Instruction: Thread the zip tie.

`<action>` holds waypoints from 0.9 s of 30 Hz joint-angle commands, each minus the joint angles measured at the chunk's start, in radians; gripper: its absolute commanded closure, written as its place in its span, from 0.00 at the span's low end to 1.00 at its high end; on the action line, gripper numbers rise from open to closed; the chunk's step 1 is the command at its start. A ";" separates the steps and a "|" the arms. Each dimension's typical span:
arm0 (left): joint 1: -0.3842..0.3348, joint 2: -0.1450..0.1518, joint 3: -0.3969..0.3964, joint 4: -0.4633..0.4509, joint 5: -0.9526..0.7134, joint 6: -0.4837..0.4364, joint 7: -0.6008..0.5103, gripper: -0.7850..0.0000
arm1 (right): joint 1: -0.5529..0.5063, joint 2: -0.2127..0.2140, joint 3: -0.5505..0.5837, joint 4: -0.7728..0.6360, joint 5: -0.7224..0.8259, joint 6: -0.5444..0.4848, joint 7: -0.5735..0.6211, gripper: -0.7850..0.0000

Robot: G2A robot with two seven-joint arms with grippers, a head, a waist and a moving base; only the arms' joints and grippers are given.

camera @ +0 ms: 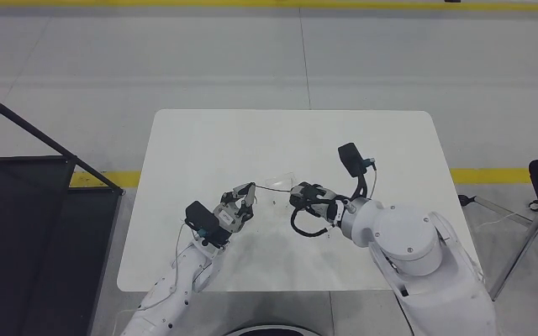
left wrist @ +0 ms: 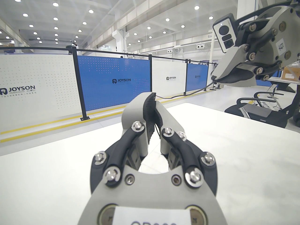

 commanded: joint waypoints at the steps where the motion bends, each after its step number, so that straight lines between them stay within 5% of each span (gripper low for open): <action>1: 0.000 0.000 0.000 0.000 0.000 0.000 0.000 1.00 | 0.002 0.000 -0.001 0.002 0.002 0.000 -0.003 1.00; 27: 0.000 0.000 0.000 0.000 0.000 0.000 0.000 1.00 | 0.009 -0.007 0.008 0.012 0.108 -0.014 -0.069 1.00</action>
